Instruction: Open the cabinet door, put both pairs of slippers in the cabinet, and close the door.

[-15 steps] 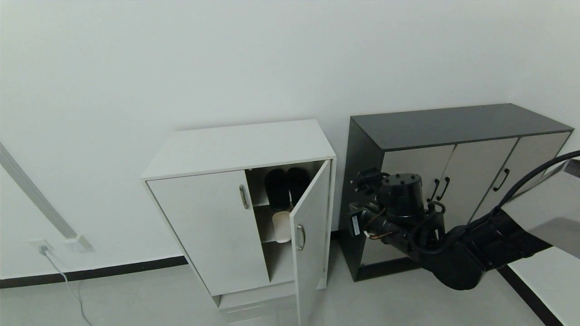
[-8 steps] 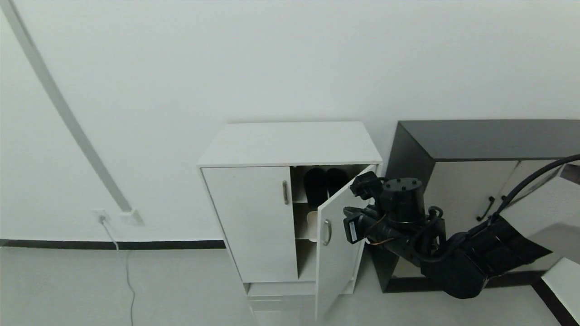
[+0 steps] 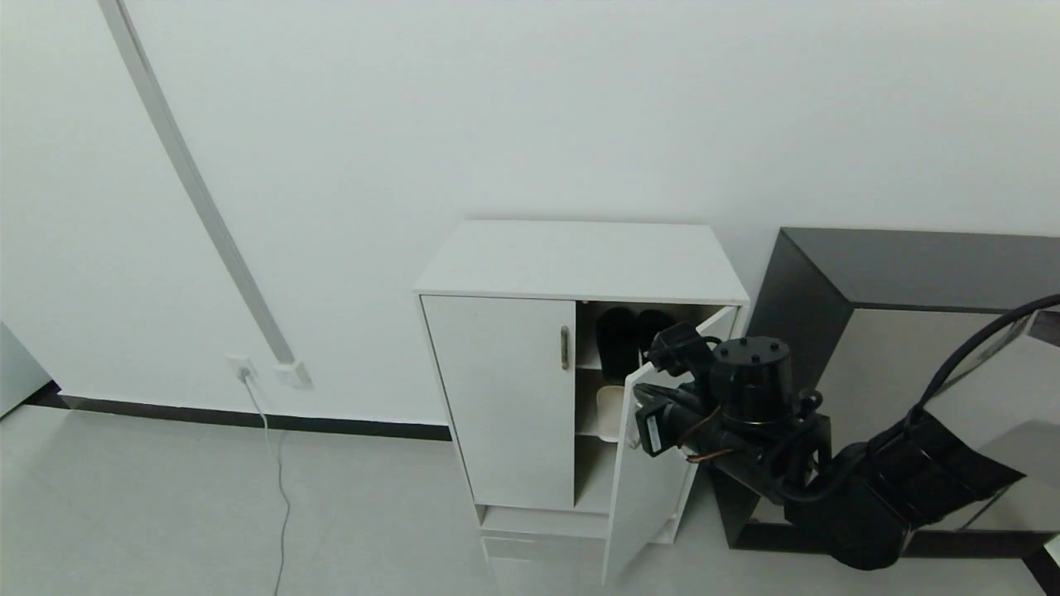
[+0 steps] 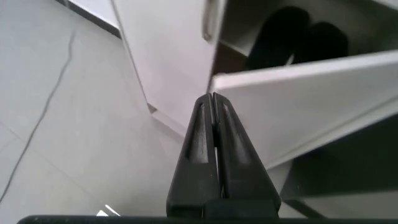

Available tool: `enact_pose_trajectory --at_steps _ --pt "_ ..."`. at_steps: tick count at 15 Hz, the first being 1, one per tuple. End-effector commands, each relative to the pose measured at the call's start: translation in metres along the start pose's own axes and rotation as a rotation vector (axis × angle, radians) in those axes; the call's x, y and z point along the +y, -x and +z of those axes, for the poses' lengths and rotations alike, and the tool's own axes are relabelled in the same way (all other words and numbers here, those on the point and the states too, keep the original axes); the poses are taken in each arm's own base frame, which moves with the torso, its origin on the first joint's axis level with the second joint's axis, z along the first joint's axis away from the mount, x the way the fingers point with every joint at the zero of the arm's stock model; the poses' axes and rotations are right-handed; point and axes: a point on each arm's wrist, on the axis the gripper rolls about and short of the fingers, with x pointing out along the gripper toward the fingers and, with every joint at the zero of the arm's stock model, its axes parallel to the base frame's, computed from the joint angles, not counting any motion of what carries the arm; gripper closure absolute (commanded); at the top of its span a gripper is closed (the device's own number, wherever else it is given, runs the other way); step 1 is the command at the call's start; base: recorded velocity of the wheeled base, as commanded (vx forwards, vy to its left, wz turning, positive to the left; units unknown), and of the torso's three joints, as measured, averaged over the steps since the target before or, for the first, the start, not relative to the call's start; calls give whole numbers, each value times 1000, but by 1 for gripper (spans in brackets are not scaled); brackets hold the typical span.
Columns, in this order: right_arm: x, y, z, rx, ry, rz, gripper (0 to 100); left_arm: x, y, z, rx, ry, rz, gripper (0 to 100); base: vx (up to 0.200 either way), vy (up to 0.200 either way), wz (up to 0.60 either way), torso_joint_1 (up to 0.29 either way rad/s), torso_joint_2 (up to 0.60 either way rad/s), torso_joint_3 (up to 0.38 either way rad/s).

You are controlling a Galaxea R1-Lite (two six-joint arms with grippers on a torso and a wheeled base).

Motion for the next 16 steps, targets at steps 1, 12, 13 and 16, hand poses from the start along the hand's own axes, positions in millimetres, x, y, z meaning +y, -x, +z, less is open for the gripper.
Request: enact_pose_trajectory --at_steps 1,12,13,16 --pt "-5 18 -2 18 2 -9 100 0 0 0 0 0 1 100 0 0 0 0 0 0" --pt "-16 71 -47 181 -28 -55 100 0 0 0 0 0 1 100 127 0 0 2 0 3" --pt "-15 68 -48 184 -33 -52 100 0 0 0 0 0 1 100 0 0 0 0 0 0" --pt "-13 53 -48 160 -75 -48 100 0 0 0 0 0 1 100 0 0 0 0 0 0"
